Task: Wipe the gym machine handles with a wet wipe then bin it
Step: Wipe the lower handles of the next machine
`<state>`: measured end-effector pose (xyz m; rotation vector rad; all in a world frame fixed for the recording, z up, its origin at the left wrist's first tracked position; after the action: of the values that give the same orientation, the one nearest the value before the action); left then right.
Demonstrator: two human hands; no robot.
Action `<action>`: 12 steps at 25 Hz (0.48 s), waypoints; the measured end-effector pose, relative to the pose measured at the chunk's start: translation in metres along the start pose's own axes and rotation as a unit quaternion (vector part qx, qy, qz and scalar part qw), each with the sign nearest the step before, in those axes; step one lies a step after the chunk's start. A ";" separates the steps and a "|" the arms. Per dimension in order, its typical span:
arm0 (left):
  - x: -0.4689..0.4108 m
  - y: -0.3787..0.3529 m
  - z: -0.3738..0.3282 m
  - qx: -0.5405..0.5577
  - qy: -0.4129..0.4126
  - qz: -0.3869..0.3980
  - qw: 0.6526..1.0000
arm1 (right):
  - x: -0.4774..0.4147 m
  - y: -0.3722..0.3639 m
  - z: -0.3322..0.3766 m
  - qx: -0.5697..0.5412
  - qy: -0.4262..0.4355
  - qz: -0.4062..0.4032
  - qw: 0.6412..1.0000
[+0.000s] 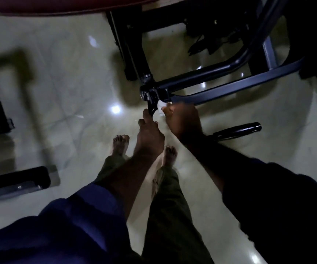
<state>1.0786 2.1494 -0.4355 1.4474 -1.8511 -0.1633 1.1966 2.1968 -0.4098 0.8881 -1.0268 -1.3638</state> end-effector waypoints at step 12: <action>0.002 -0.011 0.000 -0.105 -0.002 -0.045 0.993 | 0.041 0.003 -0.044 0.237 -0.006 0.079 0.968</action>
<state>1.0871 2.1443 -0.4399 1.3834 -1.7156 -0.3936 1.2367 2.1527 -0.4189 1.1196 -1.4350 -1.0030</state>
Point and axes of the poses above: each hand's wrist, its own x-axis away from the middle knuckle, its own y-axis out of the back of the hand, z = x × y, the point moved 5 cm from there along -x, towards the middle knuckle, and after that the axes turned 9 degrees about -y, right-handed, at the moved point
